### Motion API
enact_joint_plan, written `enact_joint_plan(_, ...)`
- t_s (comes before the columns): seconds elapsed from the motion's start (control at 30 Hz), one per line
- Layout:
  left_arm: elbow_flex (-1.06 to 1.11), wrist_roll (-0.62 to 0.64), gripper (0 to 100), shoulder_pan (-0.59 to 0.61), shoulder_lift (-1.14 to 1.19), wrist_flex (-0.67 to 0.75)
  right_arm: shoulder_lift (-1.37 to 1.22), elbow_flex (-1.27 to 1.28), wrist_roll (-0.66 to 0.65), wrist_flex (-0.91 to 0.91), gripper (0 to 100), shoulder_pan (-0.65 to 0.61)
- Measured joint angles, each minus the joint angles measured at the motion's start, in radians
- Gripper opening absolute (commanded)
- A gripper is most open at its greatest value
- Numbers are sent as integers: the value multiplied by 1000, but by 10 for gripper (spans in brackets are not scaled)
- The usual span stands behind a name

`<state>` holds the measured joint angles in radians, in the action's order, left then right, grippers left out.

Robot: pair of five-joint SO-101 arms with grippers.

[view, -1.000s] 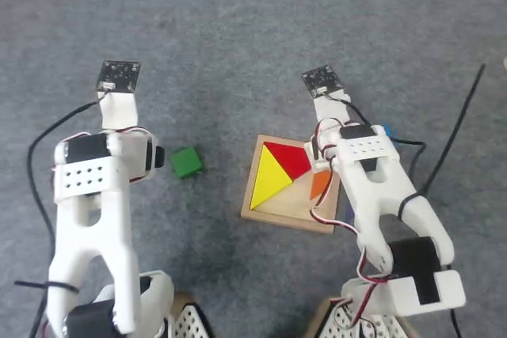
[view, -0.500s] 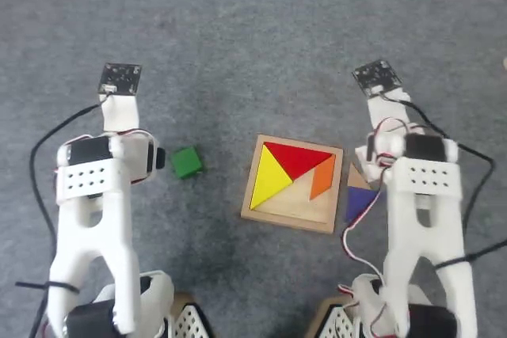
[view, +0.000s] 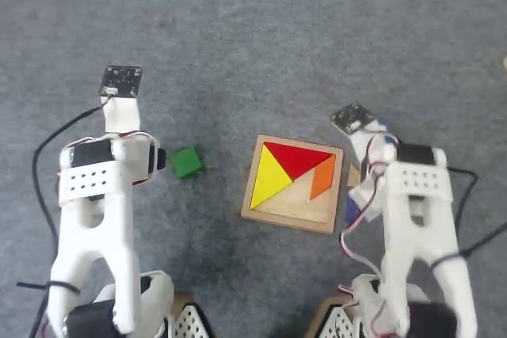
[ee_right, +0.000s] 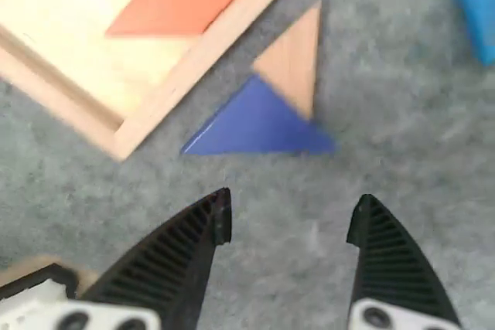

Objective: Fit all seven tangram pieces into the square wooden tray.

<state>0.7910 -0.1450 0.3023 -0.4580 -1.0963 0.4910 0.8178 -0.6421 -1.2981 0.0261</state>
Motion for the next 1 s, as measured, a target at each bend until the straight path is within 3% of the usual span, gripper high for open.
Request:
enact_joint_plan(0.33,-3,0,219,9,0,-2,249,34,21,-104,263,195)
enact_joint_plan(0.53,-169,-17,267,193,0,-81,256,51,78,-104,263,207)
enact_joint_plan(0.83,-250,-186,267,242,0,-279,258,147,158,2,263,37)
enact_joint_plan(1.0,-250,-189,268,112,15,-331,258,224,175,92,263,-43)
